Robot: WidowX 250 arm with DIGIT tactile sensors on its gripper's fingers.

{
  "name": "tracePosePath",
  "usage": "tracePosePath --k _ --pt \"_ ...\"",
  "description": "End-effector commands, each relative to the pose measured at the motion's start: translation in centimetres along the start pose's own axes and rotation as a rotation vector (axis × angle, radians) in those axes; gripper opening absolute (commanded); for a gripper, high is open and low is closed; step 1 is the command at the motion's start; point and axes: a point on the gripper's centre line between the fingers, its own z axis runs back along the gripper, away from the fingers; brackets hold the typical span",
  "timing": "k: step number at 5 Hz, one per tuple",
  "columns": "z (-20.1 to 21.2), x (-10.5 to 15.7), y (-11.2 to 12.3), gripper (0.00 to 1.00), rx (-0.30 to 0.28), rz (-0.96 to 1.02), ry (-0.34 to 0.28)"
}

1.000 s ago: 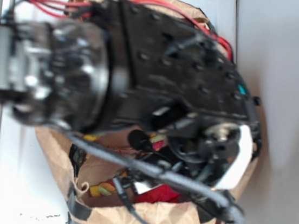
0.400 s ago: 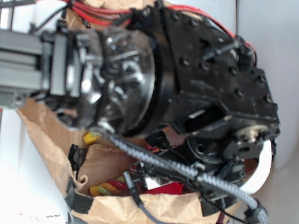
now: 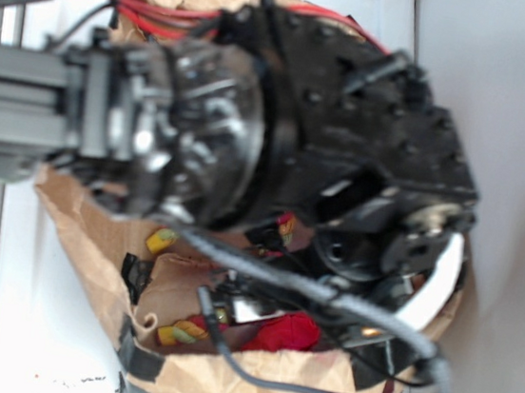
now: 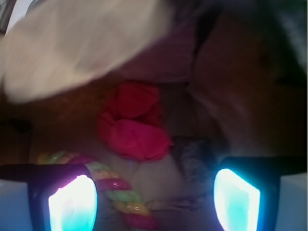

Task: Grab the red paper.

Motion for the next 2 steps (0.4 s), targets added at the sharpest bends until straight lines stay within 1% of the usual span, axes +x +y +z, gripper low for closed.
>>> tracePosePath --k 1,2 --pt "2.93 0.92 -0.94 1.0 0.085 -0.064 -0.005" --pt "2.62 1.16 -1.09 1.0 0.052 -0.096 -0.01"
